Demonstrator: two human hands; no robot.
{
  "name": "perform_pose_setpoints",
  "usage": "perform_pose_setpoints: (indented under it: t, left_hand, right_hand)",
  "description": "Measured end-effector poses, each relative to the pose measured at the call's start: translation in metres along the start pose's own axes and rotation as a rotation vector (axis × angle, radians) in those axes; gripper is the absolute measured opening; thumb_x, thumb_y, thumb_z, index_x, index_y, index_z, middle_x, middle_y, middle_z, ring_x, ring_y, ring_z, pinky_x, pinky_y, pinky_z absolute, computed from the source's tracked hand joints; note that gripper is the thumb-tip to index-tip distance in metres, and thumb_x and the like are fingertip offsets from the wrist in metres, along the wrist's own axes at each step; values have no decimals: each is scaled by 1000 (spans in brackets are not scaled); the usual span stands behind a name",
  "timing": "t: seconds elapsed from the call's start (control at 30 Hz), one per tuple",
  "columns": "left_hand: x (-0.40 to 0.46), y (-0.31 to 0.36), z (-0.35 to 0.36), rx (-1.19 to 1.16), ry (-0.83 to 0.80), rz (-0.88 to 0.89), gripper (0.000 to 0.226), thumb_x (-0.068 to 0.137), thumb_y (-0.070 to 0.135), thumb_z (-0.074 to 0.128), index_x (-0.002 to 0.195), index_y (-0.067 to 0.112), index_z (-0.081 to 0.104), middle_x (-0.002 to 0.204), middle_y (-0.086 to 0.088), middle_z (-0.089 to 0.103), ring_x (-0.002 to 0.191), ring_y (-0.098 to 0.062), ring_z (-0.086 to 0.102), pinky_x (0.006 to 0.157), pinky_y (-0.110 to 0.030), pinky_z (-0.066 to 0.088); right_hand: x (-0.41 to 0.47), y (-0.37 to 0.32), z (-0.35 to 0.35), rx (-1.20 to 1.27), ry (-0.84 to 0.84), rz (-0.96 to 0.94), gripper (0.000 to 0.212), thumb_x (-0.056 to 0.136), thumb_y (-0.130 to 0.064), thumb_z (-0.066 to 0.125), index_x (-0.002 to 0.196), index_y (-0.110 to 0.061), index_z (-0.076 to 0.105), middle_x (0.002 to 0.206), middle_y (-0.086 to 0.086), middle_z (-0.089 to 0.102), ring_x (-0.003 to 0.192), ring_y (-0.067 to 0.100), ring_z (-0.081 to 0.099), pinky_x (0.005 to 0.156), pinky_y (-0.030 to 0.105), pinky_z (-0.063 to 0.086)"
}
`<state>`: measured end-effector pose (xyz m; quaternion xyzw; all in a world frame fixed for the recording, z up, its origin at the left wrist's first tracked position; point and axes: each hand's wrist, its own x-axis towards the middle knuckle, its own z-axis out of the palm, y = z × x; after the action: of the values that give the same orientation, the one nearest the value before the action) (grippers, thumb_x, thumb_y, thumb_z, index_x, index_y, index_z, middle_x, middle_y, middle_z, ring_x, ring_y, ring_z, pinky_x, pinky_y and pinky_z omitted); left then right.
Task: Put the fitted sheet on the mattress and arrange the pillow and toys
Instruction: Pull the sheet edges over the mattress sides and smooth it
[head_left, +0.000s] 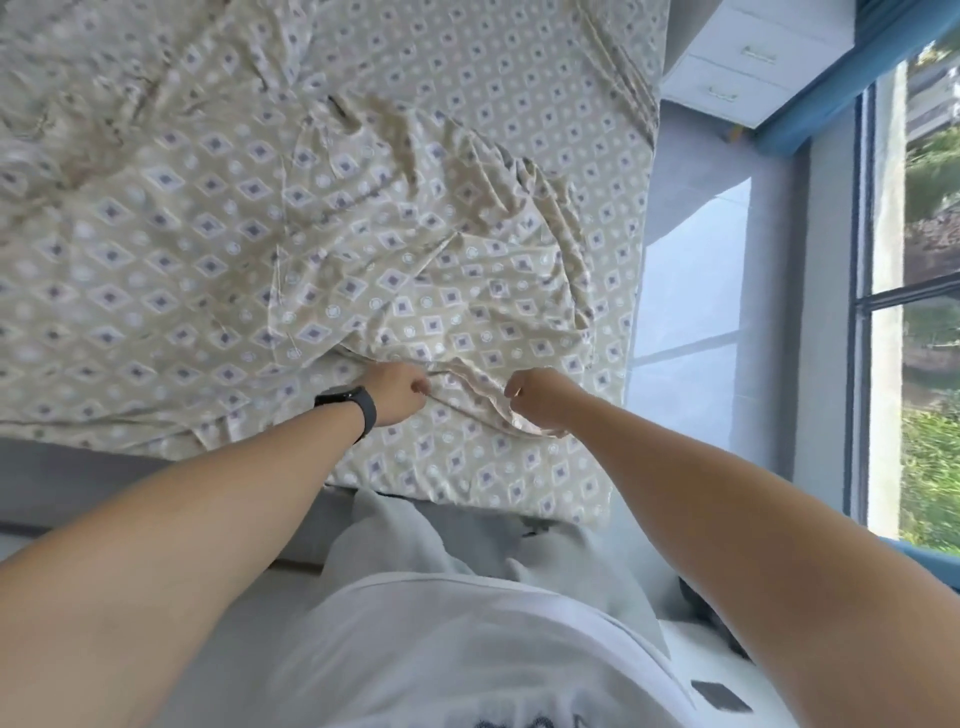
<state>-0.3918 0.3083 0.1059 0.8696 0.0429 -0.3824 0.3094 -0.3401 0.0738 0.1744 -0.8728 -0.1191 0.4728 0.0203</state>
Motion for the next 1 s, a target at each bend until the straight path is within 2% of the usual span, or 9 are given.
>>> perform_pose_setpoints:
  t: [0.13, 0.27, 0.33, 0.43, 0.53, 0.7, 0.77, 0.9, 1.0]
  left_hand:
    - [23, 23, 47, -54, 5, -99, 23, 95, 23, 52, 110, 28, 68, 113, 3, 66, 96, -19, 63, 84, -35, 54]
    - [47, 56, 100, -200, 82, -284, 28, 94, 23, 49, 117, 28, 65, 113, 0, 63, 91, -22, 64, 82, -38, 57]
    - [55, 86, 129, -260, 148, -387, 29, 94, 23, 52, 121, 28, 63, 121, -1, 63, 97, -23, 63, 86, -37, 55]
    - [70, 122, 178, -373, 217, -526, 34, 94, 25, 55, 128, 27, 58, 118, 0, 64, 90, -21, 64, 76, -33, 54]
    - [72, 151, 222, -464, 192, -574, 36, 95, 25, 57, 131, 24, 55, 113, -2, 64, 86, -22, 67, 79, -42, 58]
    - [103, 153, 276, -224, 297, -576, 53, 93, 22, 54, 144, 31, 42, 133, 1, 49, 98, -21, 61, 67, -35, 50]
    - [123, 150, 294, -97, 342, -548, 64, 88, 18, 60, 146, 29, 36, 136, -3, 42, 108, -27, 55, 70, -37, 50]
    - [164, 157, 328, 129, 366, -475, 85, 75, 13, 69, 147, 29, 26, 141, -8, 30, 116, -33, 45, 80, -41, 50]
    - [172, 179, 339, 168, 356, -472, 96, 73, 15, 69, 151, 30, 16, 141, -8, 27, 123, -33, 37, 86, -40, 48]
  right_hand:
    - [29, 61, 3, -99, -12, -24, 36, 97, -19, 48, 130, -24, 62, 130, 0, 60, 105, 24, 63, 86, 34, 54]
    - [57, 123, 2, -280, -62, -115, 35, 94, -13, 47, 125, -20, 63, 124, 2, 61, 102, 25, 63, 88, 39, 56]
    - [69, 154, 0, -386, -80, -220, 35, 94, -12, 48, 124, -20, 62, 121, 2, 62, 103, 25, 63, 87, 41, 57]
    - [94, 192, 3, -543, -23, -390, 39, 92, -11, 51, 128, -23, 58, 120, 0, 60, 108, 25, 60, 83, 39, 54]
    - [118, 209, 22, -714, -12, -523, 46, 92, -14, 56, 137, -24, 54, 127, 2, 54, 119, 26, 54, 91, 40, 49]
    - [177, 235, 78, -950, 15, -663, 52, 91, -18, 63, 141, -27, 49, 145, 1, 40, 134, 25, 37, 103, 39, 37]
    - [196, 247, 95, -1038, 59, -714, 49, 94, -17, 60, 141, -26, 50, 150, 1, 37, 141, 28, 30, 110, 41, 33]
    - [208, 265, 117, -973, 134, -797, 36, 92, -8, 53, 125, -22, 58, 128, 0, 58, 127, 28, 47, 116, 41, 26]
    - [186, 274, 118, -927, 78, -803, 33, 92, -8, 53, 123, -19, 56, 119, 1, 62, 124, 27, 49, 121, 44, 21]
